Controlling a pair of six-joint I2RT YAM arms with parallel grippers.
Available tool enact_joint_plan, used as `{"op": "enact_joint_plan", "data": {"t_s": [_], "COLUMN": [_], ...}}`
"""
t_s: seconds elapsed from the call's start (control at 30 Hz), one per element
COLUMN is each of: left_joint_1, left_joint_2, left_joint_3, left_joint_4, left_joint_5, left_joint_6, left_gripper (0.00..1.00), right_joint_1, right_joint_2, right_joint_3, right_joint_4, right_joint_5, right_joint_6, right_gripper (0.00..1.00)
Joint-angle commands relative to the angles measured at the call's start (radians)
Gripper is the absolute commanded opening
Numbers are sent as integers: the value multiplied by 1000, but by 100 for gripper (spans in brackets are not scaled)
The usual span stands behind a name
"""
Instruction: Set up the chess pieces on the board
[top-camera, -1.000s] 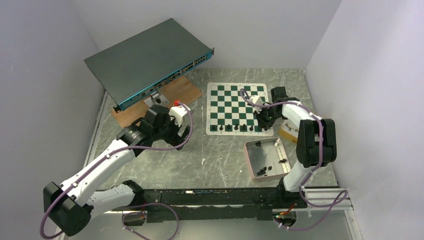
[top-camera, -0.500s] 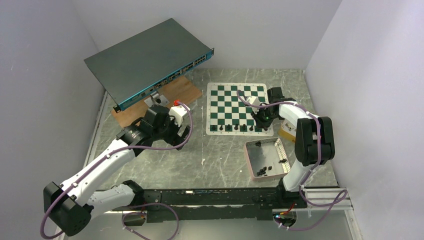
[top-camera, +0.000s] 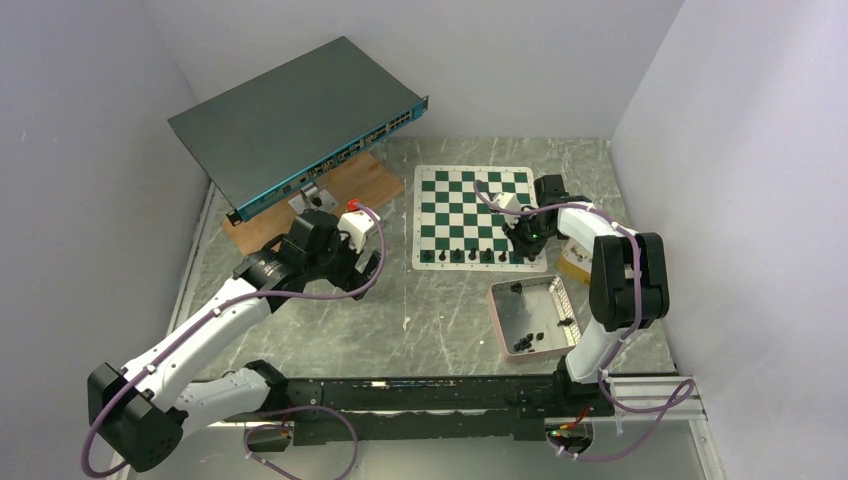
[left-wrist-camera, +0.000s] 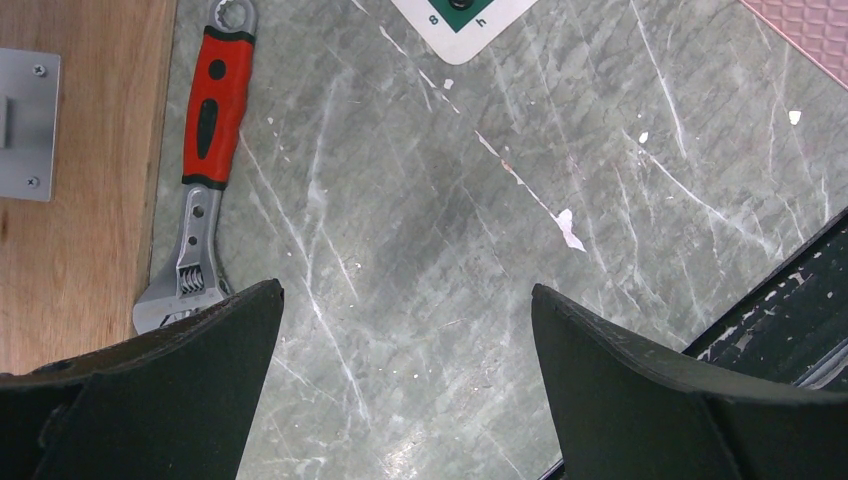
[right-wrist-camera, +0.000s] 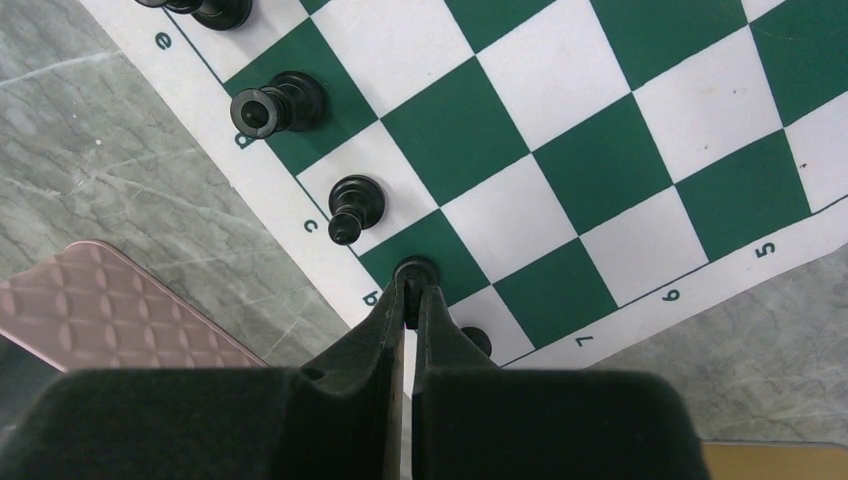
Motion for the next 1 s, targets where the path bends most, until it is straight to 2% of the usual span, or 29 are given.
{"op": "enact_joint_plan", "data": {"t_s": [0.0,0.2,0.4,0.6,0.7,0.83,0.97], "left_joint_1": [7,7,9,13,15,19,21], "left_joint_2": [-1,-1,-1,-8,-16,-33,-49], "left_joint_3": [10,10,11,11,8,4,2], "left_joint_4": [39,39,37,39,42,51,55], "left_joint_5": [24,25,24,28,29,34,42], "left_joint_6": [2,2,1,0,-1,-4,-7], "left_gripper": [100,100,100,100,100,100,100], "right_joint_1": [0,0,-2,-13,-24,-31,-33], "right_joint_2": [21,10,-65,-172,-238,-354,-456], "right_joint_3": [11,18,38,55,57,19,-39], "right_joint_4": [3,7,3,-49,-120,-255,-418], "right_joint_5": [2,-10,-15,-70,-179,-368,-443], "right_joint_6": [13,38,61,40,-24,-210,-455], "right_gripper": [12,32,38,38,38,40,40]}}
